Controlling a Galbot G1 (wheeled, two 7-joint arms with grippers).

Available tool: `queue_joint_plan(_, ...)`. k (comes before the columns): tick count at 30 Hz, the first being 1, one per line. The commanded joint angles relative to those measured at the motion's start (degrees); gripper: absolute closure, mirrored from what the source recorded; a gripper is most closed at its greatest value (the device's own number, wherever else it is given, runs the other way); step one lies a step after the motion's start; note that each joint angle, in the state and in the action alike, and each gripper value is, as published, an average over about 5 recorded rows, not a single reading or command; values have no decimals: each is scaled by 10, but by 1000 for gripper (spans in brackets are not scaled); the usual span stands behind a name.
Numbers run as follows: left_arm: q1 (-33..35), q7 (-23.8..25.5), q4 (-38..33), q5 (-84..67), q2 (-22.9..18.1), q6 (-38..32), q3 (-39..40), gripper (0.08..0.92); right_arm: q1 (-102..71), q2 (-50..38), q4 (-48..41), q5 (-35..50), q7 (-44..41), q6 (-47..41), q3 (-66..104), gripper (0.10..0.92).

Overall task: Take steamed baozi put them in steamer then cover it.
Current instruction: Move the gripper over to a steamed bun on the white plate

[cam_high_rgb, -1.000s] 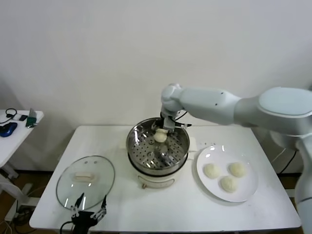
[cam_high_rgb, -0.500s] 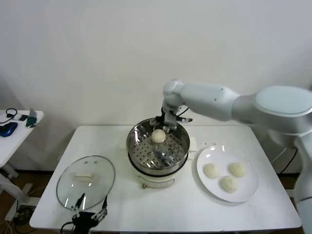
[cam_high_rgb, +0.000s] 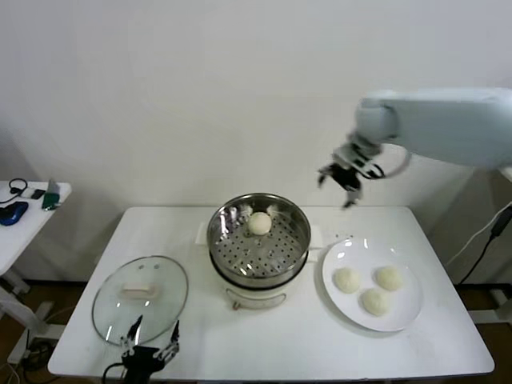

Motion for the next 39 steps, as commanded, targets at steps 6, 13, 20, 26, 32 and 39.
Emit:
queue_joint_plan(6, -3, 0, 2, 2, -1, 1, -2, 177, -193, -153, 81, -3, 87, -227, 88, 203)
queue_joint_plan(13, -1, 0, 3, 3, -5, 1, -4, 177, -319, -102, -19, -43, 81, -221, 187, 203)
queue_joint_plan(20, 3, -1, 6, 0, -7, -2, -9, 177, -383, -52, -80, -58, 84, -216, 239, 203)
queue_joint_plan(26, 4, -1, 9, -3, -7, -3, -14, 177, -411, -31, -99, -60, 96, -216, 267, 203)
queue_joint_plan(32, 3, -1, 7, -3, -7, -3, -13, 177, -415, -30, -101, -74, 94, -220, 266, 205)
queue_joint_plan(39, 3, -2, 6, -3, -8, -3, -11, 177, -415, -30, -108, -73, 103, -217, 281, 300)
